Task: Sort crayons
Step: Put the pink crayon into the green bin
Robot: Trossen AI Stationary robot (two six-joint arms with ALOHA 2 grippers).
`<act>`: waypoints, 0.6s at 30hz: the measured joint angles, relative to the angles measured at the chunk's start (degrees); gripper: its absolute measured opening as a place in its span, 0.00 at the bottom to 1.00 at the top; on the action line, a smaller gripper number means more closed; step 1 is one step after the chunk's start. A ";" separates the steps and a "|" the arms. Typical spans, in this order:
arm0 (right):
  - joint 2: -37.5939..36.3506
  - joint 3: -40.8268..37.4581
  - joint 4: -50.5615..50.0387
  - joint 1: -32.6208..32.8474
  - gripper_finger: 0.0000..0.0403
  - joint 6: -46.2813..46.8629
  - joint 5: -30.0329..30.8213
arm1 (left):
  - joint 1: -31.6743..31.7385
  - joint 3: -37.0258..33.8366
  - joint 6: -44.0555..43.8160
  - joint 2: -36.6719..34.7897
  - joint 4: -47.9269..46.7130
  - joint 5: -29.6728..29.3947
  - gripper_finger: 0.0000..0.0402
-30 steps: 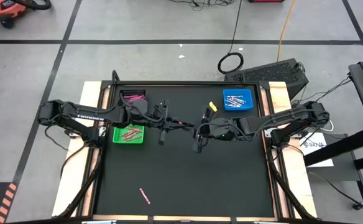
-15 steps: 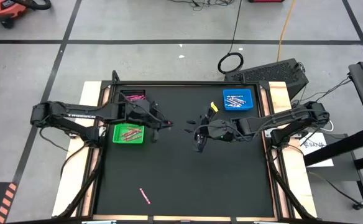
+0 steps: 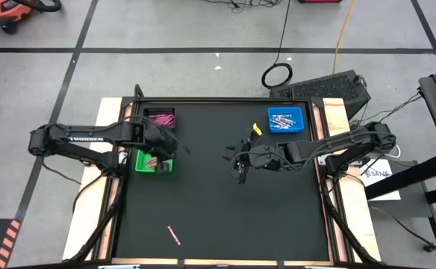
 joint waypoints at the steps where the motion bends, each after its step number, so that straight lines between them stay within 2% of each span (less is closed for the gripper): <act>1: 0.00 0.00 -0.01 0.00 0.35 0.00 0.00 | -0.01 0.00 0.00 -0.02 -1.75 0.02 0.07; 11: 0.00 0.00 -0.01 0.00 0.35 0.00 0.00 | 0.01 0.00 -0.86 1.26 -15.53 -0.23 0.07; 18: 0.00 0.00 -0.01 0.00 0.35 0.02 0.00 | 0.01 0.00 -1.07 5.20 -16.74 -6.86 0.07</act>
